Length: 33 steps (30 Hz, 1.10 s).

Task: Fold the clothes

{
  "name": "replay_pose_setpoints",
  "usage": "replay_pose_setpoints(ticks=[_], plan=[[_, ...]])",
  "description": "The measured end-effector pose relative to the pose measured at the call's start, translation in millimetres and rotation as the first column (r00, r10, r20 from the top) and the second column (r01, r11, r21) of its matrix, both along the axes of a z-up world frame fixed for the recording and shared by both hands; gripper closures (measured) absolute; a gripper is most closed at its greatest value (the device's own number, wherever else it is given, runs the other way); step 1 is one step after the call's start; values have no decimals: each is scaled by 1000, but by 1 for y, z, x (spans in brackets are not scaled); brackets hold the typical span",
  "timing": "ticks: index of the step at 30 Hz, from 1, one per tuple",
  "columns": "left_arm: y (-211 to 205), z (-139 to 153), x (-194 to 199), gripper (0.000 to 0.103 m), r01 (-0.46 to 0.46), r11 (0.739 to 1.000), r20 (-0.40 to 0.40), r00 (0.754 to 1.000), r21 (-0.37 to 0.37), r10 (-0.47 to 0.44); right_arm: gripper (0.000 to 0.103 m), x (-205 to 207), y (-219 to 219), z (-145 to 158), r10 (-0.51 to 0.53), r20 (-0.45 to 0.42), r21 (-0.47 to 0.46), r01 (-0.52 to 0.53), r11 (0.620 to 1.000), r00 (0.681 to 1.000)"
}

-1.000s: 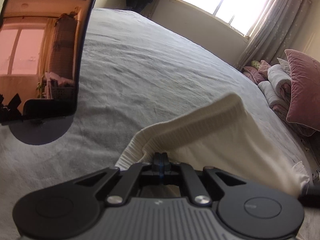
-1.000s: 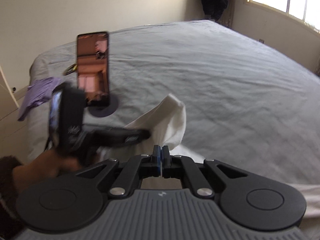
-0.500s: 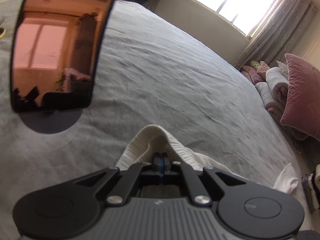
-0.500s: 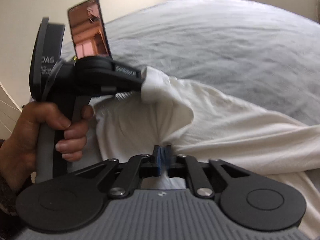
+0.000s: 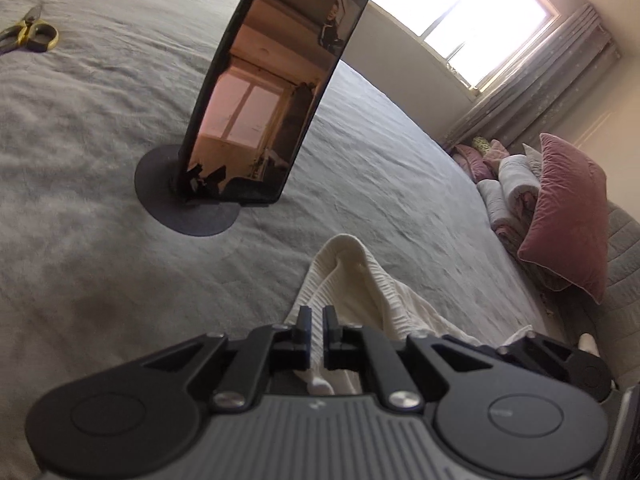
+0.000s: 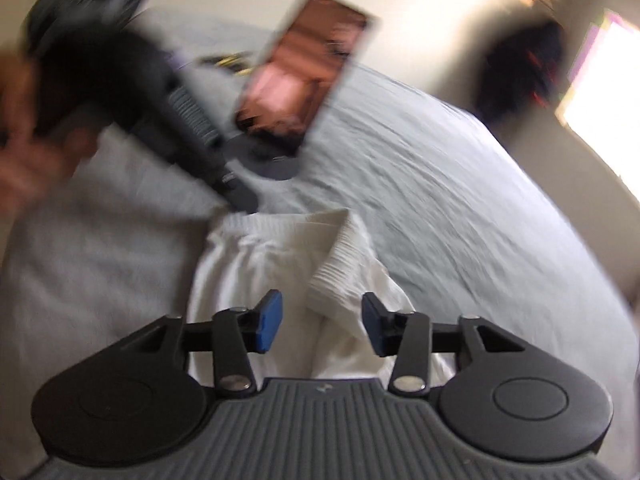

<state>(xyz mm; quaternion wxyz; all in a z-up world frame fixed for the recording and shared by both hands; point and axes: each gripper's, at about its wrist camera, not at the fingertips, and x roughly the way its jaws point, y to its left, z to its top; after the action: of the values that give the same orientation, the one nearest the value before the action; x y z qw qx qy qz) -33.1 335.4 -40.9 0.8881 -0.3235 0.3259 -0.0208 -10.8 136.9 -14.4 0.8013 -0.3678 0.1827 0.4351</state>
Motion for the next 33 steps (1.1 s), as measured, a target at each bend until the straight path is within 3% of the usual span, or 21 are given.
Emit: replay_pose_setpoints(ticks=[5,9,11,14,17,21,23,26,29,33], plan=[[-4,-2,7,100,32,999,-9,999,1,-32,64,9,9,-6,63,29,-70,-60,996,998],[-12,-3,15,100,58,998,-37,998,33,-56,65,24,13,-10,58,-13,-103,-59,993,998],[-13,-6,19,100,57,997,-70,996,43,-54,77,32,12,-14,43,-40,-110,-47,993,998],[-12,-7,22,100,57,998,-79,995,34,-54,91,47,8,-5,-15,-144,-27,11,1000,989],[-10,-7,22,100,57,998,-83,995,24,-55,93,55,4,13,-56,-282,94,86,992,958],[-3,-10,17,94,43,998,-74,996,-44,-46,93,65,5,34,-61,-466,225,184,957,883],[6,-13,14,75,28,990,-62,997,-136,-36,93,67,9,37,-46,-538,258,217,942,842],[24,-16,6,71,-24,970,-44,999,-243,14,93,64,15,37,-27,-604,271,237,933,797],[29,-12,-1,70,-69,975,-26,998,-214,65,93,65,24,29,-46,-631,259,267,928,775],[28,-3,-7,71,-44,976,39,998,-213,53,93,67,35,17,-70,-661,251,308,918,747]])
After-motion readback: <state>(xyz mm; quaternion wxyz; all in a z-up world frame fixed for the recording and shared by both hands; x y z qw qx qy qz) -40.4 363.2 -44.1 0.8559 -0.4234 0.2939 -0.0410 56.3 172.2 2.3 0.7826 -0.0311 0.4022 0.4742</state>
